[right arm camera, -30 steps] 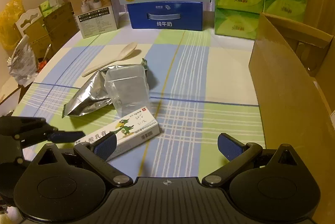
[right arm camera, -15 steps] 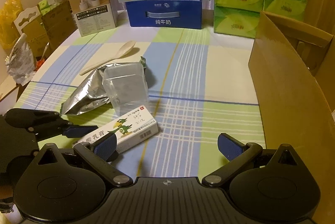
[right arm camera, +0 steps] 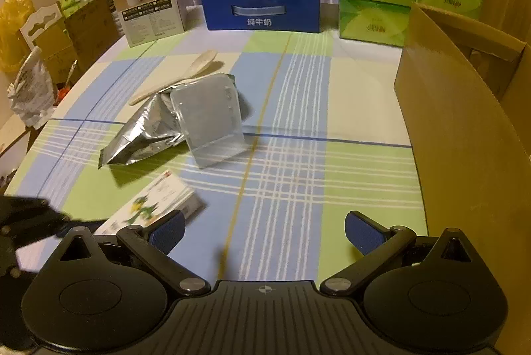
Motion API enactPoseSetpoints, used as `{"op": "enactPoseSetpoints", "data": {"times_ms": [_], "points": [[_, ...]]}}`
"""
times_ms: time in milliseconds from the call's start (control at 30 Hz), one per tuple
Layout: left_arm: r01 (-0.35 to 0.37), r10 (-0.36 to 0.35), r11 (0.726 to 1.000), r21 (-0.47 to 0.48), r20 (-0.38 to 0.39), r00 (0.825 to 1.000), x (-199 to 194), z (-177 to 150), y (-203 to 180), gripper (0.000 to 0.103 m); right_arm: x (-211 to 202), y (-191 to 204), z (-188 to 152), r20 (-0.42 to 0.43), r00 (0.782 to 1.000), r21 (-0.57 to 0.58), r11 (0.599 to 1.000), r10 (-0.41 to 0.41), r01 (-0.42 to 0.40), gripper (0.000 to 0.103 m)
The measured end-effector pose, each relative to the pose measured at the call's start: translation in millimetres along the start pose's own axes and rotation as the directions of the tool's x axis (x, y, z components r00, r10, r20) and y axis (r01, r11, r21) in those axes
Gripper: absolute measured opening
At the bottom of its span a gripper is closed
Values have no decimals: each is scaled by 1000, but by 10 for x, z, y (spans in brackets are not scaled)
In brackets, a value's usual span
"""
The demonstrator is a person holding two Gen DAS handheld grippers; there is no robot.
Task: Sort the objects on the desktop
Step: 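Grasp the clear plastic container with the right tool while the left tool holds the ointment box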
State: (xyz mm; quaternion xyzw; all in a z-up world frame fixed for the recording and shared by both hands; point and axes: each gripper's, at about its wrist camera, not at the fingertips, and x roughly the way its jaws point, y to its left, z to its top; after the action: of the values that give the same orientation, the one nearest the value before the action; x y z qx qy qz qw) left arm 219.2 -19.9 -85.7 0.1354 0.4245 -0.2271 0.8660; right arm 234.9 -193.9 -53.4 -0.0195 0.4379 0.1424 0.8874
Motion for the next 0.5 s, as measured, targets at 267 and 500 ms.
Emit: {"op": "enactPoseSetpoints", "data": {"times_ms": [267,500], "points": [[-100,98,986,-137,-22,995,-230,-242,85,33,44,149,57,32,999,-56,998,19,-17,101],[-124,127,955,-271,-5,992,-164,-239,331,33,238,256,169,95,994,-169,985,57,-40,93]]}}
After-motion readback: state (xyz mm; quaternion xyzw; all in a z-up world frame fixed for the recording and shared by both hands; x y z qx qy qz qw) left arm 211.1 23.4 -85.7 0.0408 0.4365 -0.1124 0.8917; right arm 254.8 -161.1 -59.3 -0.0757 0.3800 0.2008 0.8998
